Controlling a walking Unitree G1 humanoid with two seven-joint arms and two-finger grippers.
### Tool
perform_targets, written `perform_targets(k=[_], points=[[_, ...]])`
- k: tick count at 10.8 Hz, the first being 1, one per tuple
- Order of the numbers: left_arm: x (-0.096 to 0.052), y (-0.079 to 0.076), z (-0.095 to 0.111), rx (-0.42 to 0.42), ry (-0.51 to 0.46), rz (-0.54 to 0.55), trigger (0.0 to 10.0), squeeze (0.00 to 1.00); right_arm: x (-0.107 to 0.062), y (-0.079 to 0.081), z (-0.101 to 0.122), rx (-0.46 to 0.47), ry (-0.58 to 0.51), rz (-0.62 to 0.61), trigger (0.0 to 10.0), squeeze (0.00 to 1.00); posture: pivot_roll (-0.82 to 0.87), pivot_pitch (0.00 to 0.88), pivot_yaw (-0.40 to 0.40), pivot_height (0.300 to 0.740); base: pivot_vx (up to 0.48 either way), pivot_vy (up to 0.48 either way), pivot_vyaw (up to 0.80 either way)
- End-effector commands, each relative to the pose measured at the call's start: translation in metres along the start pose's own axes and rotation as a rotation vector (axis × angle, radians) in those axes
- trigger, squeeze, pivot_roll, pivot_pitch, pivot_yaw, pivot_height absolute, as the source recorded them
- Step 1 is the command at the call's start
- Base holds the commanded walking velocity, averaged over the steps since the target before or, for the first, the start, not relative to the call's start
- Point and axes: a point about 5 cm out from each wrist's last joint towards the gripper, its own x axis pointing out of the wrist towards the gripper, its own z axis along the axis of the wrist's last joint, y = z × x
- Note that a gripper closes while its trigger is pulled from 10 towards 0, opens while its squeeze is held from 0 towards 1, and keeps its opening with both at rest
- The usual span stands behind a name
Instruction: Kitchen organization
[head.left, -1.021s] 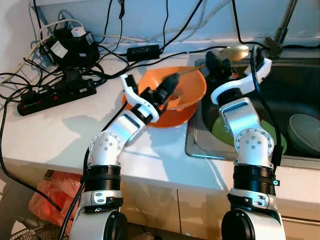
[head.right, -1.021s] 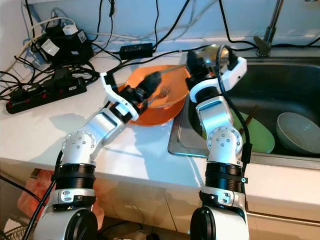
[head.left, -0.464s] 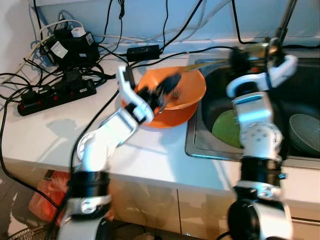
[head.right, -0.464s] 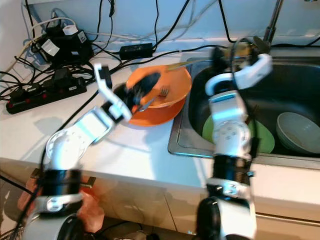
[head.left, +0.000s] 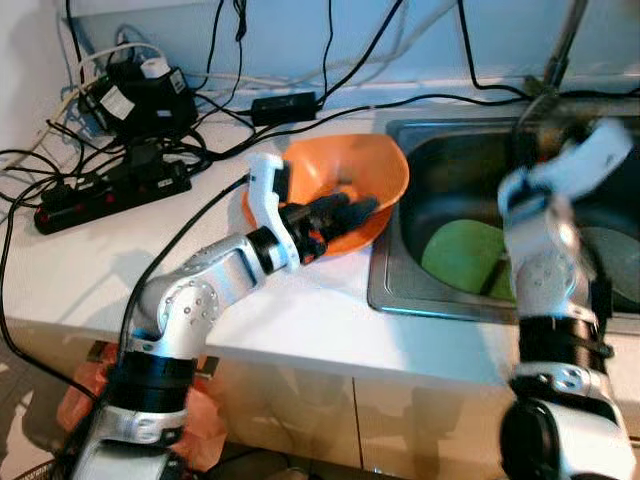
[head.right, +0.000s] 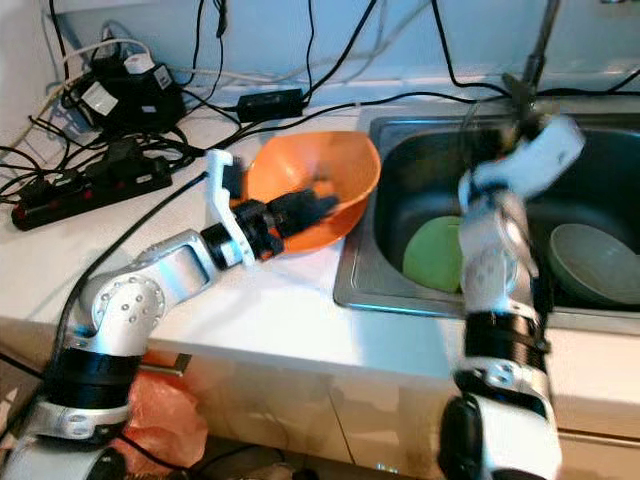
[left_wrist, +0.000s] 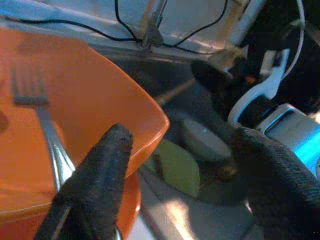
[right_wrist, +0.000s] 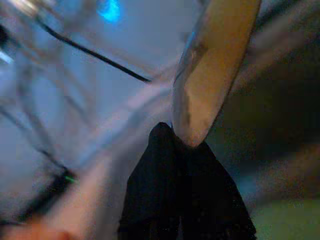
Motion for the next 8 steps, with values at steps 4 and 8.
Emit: perform_targets(k=[4, 8], points=[[-0.007, -0.002, 0.001, 0.128, 0.040, -0.004, 10.0, 1.00, -0.001, -0.012, -0.030, -0.218, 0.139, -0.022, 0.0, 0.00, 0.10, 0.030, 0.164, 0.740, 0.000, 0.000, 0.00], [-0.011, -0.003, 0.008, 0.248, 0.080, -0.008, 10.0, 1.00, -0.007, -0.022, -0.064, -0.427, 0.323, 0.003, 10.0, 0.00, 0.11, 0.033, 0.166, 0.740, 0.000, 0.000, 0.00]])
